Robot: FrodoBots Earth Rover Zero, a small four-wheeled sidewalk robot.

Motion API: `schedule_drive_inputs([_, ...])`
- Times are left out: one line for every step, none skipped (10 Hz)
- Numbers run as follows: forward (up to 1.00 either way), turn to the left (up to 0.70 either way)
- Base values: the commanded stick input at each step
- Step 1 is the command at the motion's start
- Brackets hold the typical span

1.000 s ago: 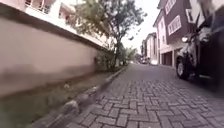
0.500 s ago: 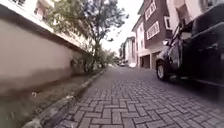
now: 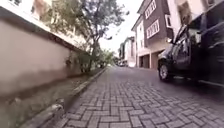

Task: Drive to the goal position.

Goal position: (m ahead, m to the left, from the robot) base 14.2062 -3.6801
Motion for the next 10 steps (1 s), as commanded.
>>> schedule_drive_inputs([0.7,0.0])
schedule_drive_inputs([0.7,0.0])
schedule_drive_inputs([0.7,0.0])
schedule_drive_inputs([0.7,0.0])
schedule_drive_inputs([0.7,0.0])
schedule_drive_inputs([0.7,0.0])
schedule_drive_inputs([0.7,0.0])
schedule_drive_inputs([0.7,0.0])
schedule_drive_inputs([0.7,0.0])
schedule_drive_inputs([0.7,0.0])
